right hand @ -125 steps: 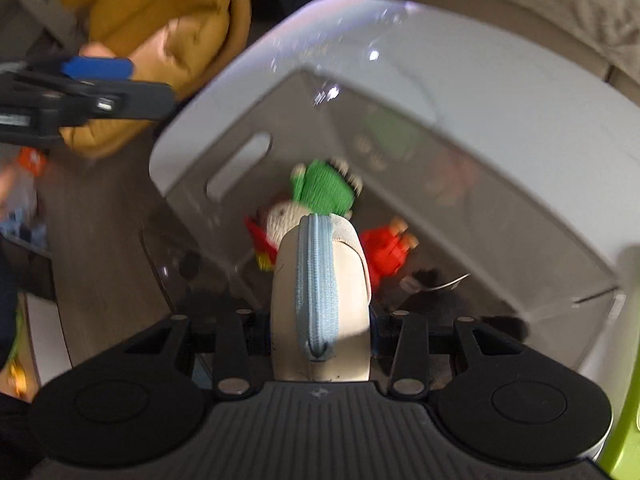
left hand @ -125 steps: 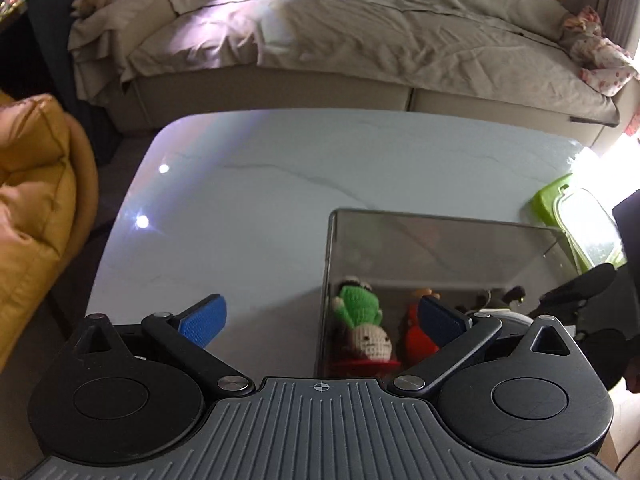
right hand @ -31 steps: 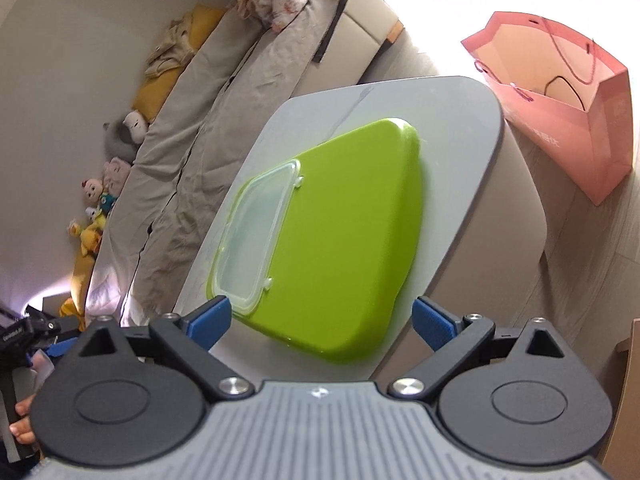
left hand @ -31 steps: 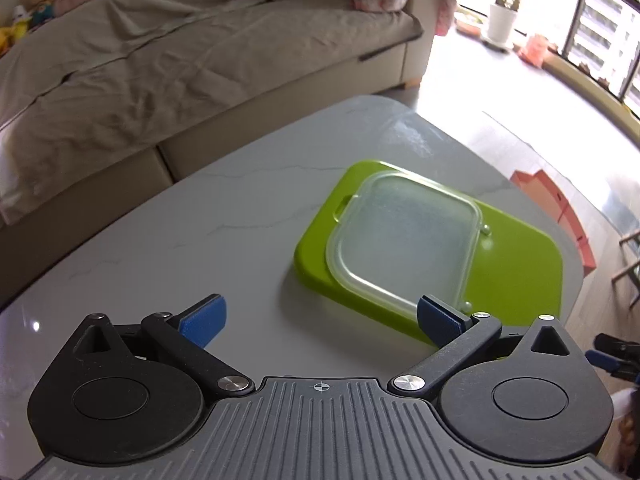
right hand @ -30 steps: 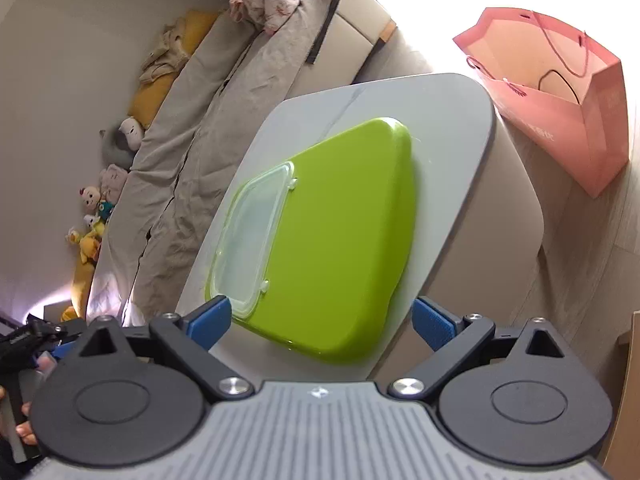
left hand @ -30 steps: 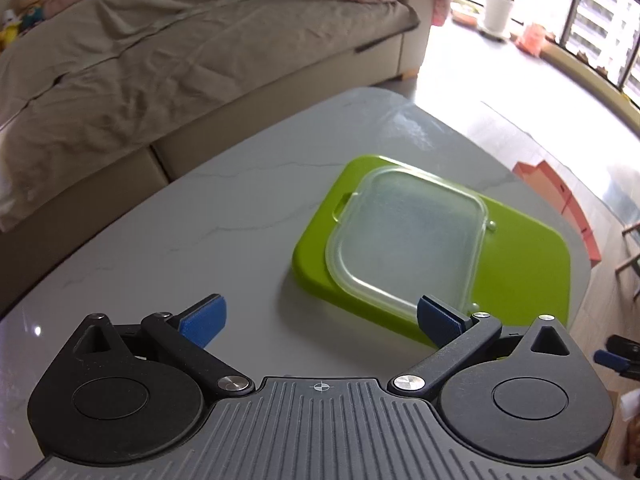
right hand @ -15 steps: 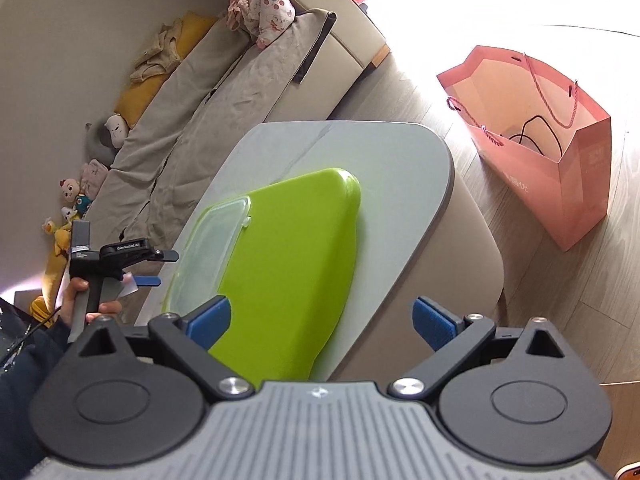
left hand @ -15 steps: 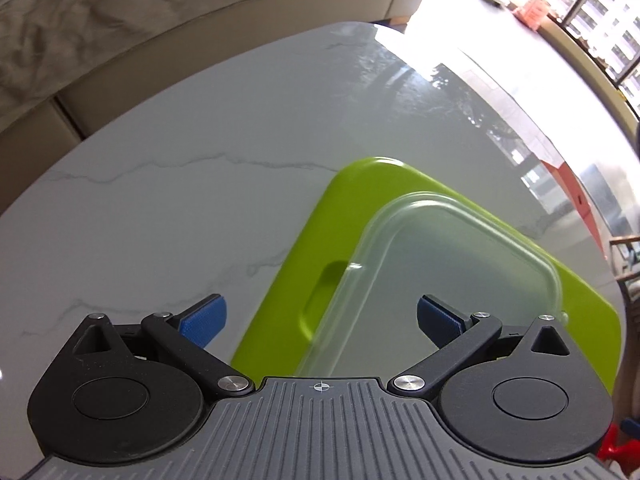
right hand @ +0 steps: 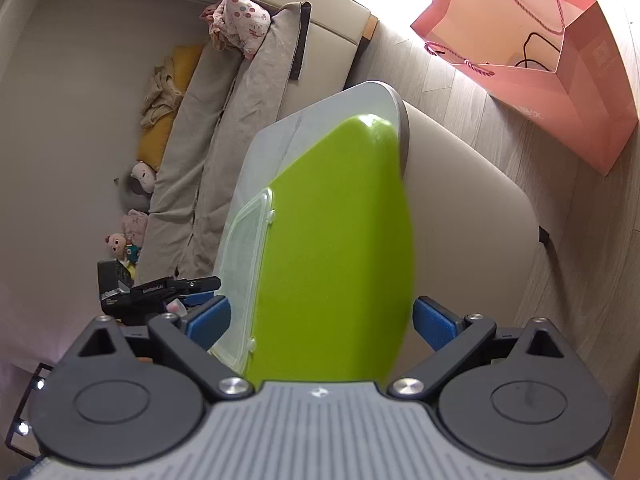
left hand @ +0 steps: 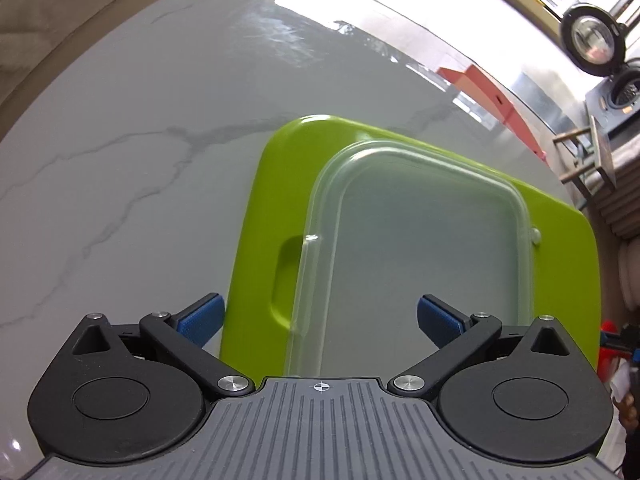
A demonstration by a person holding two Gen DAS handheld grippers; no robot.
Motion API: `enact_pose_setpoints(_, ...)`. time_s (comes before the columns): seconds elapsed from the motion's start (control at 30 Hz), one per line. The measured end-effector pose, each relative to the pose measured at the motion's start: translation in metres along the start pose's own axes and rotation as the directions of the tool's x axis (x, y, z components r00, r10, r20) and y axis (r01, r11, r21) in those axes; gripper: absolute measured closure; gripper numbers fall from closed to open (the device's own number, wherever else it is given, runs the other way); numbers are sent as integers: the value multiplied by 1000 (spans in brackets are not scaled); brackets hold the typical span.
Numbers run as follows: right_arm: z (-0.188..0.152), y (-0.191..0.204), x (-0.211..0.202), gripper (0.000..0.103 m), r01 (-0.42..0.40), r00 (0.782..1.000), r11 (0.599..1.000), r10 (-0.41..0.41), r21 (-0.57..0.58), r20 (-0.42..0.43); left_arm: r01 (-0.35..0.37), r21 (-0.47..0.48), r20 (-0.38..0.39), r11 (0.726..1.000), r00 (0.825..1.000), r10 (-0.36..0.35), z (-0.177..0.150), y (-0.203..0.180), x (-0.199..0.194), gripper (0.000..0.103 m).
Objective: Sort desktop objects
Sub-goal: 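Grasp the edge of the lime-green lid with the right tool, then lift the green lid upright with the right tool while the left tool grasps its other edge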
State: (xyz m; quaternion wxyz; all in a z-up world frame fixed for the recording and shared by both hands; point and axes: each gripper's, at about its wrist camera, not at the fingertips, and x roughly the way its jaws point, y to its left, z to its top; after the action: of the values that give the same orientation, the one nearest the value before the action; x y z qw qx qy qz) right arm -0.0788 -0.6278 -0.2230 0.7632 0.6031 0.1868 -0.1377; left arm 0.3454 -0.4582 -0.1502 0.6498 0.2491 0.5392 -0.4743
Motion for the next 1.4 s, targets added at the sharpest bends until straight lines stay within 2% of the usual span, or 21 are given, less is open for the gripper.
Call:
enact_pose_setpoints(0.07, 4, -13, 5, 2, -34, 999, 999, 34, 36, -9, 18, -11, 1, 1000, 1000, -18, -5, -5, 0, 0)
enact_pose_setpoints(0.17, 5, -36, 16, 5, -135, 989, 982, 141, 131, -45, 47, -92, 14, 995, 999, -46, -10, 0, -3, 0)
enact_pose_setpoints(0.2, 4, -38, 17, 11, -126, 990, 983, 133, 136, -47, 47, -127, 18, 991, 999, -46, -11, 4, -5, 0)
enact_pose_setpoints(0.23, 3, -40, 17, 26, -113, 991, 984, 121, 137, -49, 40, -160, 19, 986, 999, -38, -10, 10, -7, 0)
enact_pose_setpoints(0.27, 3, -42, 16, 35, -100, 993, 985, 108, 139, -51, 31, -194, 18, 980, 999, -28, -10, 16, -10, 0)
enact_pose_setpoints(0.33, 1, -41, 11, 66, -111, 991, 982, 120, 152, -53, 21, -263, 22, 964, 1000, -16, -16, 24, -20, 0)
enact_pose_setpoints(0.43, 5, -31, 1, 84, -197, 975, 955, 215, 221, -63, 19, -360, 40, 933, 999, -5, -34, 32, -44, 0)
enact_pose_setpoints(0.53, 16, -13, -4, 94, -239, 961, 939, 266, 249, -79, 16, -406, 56, 914, 998, 8, -58, 31, -65, 0)
enact_pose_setpoints(0.63, 30, 7, -4, 98, -284, 940, 921, 322, 266, -111, 85, -444, 108, 892, 993, -41, -77, 34, -76, 0)
enact_pose_setpoints(0.7, 39, 19, -3, 98, -272, 943, 934, 307, 232, -130, 164, -465, 134, 870, 984, -114, -81, 39, -73, 0)
enact_pose_setpoints(0.8, 48, 24, 0, 98, -262, 943, 933, 302, 246, -141, 197, -529, 96, 826, 980, -172, -81, 46, -59, 0)
enact_pose_setpoints(0.83, 49, 22, 1, 98, -261, 942, 927, 306, 269, -139, 206, -572, 87, 794, 978, -192, -84, 48, -53, 0)
enact_pose_setpoints(0.87, 51, 20, 1, 98, -261, 941, 920, 310, 293, -136, 227, -624, 94, 748, 972, -216, -89, 51, -50, 0)
enact_pose_setpoints(0.97, 55, 15, 3, 97, -253, 941, 905, 313, 342, -131, 289, -764, 177, 576, 954, -243, -120, 52, -55, 0)
enact_pose_setpoints(1.0, 56, 15, 2, 97, -248, 943, 908, 306, 337, -131, 319, -783, 210, 534, 944, -256, -130, 50, -56, 0)
enact_pose_setpoints(1.03, 56, 17, 2, 97, -247, 944, 912, 303, 329, -133, 349, -787, 240, 508, 933, -269, -137, 46, -55, 0)
enact_pose_setpoints(1.1, 55, 18, 4, 96, -256, 939, 910, 315, 328, -141, 380, -788, 274, 484, 921, -276, -141, 33, -46, 0)
enact_pose_setpoints(1.13, 53, 18, 6, 96, -262, 935, 906, 323, 331, -145, 382, -788, 282, 483, 921, -269, -137, 27, -39, 0)
enact_pose_setpoints(1.33, 39, 10, 11, 96, -253, 934, 901, 323, 354, -154, 308, -782, 278, 543, 951, -138, -100, 7, -11, 0)
enact_pose_setpoints(1.37, 38, 11, 10, 96, -255, 934, 903, 323, 345, -155, 295, -789, 269, 540, 954, -128, -95, 6, -8, 0)
enact_pose_setpoints(1.4, 36, 10, 10, 96, -260, 932, 903, 327, 343, -156, 290, -803, 267, 521, 956, -120, -92, 7, -7, 0)
